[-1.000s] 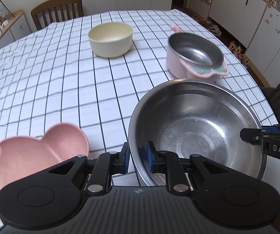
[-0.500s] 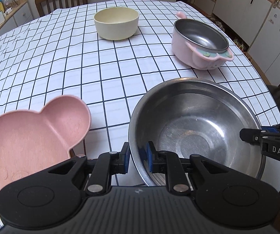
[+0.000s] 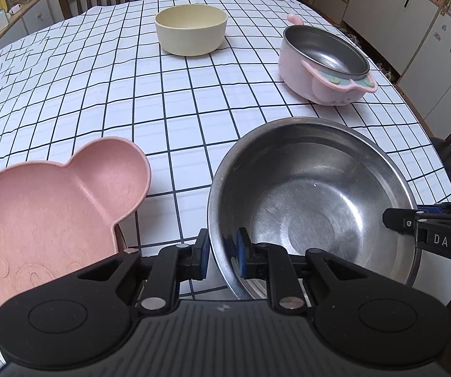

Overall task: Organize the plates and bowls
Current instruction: 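Lower the steel bowl and open both grippers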

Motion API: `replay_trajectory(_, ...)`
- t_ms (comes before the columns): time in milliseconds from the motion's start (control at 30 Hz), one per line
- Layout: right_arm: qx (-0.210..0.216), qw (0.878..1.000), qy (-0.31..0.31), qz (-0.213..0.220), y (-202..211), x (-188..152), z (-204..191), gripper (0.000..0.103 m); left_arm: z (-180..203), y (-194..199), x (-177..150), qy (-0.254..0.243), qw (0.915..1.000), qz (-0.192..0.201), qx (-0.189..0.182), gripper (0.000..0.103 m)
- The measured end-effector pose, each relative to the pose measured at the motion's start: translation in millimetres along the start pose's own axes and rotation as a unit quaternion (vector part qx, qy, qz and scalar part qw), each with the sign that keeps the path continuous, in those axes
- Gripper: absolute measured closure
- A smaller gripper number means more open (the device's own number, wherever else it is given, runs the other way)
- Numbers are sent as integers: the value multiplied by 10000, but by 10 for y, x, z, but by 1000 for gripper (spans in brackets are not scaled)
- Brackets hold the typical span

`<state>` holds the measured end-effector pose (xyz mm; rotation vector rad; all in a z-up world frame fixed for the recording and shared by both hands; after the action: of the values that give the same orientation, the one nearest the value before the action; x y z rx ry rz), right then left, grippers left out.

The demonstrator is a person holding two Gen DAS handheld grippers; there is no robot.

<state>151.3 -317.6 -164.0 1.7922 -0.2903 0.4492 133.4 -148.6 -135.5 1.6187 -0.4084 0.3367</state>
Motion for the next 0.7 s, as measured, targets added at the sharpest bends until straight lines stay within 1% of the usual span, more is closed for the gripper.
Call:
replay_trajectory(267,-4,10000,-45,-16,2,-27,-10,78,-5,10,5,8,10000,3,-48,86)
replay_trajectory(400,-36,10000,-30,58,65,-10,-13,78,-7,37,-2,-12,10000,39,-43,86)
replay_trajectory(500,-59,9999,-56,112,116,6,-11,73,-20,69,-8,-11,9999,101,-29,86)
replay_trajectory(700,-33,9996,3,287,235,73,-41,68,-39,151,-12,-7,9997,233,24,86)
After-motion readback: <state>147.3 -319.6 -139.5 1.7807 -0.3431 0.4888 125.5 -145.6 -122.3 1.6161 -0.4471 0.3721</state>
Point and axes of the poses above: each gripper's, at about its wrist camera, not at the fingertips, and y roughly against the way its jaws point, z to its right, x to its top, the point moved 5 cm from there along -y, roughly the way its jaws point, and after that the axes turned 10 degrees about x, right-handed, at the moved point
